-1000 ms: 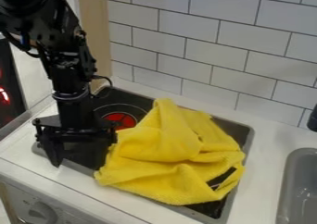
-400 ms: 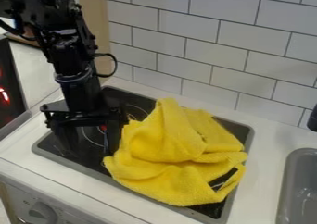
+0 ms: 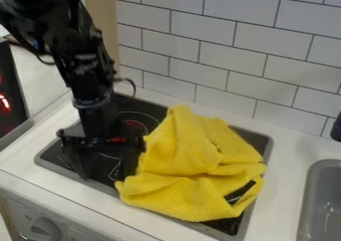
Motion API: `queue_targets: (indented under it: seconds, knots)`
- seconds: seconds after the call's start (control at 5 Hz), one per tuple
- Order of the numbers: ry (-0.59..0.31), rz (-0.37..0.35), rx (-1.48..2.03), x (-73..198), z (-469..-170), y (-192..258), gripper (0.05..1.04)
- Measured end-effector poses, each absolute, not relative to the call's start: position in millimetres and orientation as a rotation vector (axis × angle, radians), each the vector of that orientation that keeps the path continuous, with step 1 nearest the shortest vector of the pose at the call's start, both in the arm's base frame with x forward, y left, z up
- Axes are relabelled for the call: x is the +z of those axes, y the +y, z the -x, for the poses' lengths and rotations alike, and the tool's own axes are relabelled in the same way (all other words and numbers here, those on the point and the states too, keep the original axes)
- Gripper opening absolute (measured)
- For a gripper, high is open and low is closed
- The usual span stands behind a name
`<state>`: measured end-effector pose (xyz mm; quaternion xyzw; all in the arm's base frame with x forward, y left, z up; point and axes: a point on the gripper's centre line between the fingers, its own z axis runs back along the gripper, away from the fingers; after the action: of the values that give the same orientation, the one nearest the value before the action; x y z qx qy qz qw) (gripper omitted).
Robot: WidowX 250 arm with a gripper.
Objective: Fold the cloth from bottom left to top right
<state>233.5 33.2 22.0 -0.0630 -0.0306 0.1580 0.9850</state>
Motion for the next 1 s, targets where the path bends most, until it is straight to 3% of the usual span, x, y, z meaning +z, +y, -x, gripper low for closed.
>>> queue_targets:
  seconds: [0.2, 0.8, 1.0]
  knots:
    - [-0.087, 0.142, 0.320, 18, -240, 31, 0.943]
    - [-0.117, 0.146, 0.263, 15, -242, 17, 0.245]
    - [-0.123, 0.143, 0.261, 18, -242, 17, 0.150]
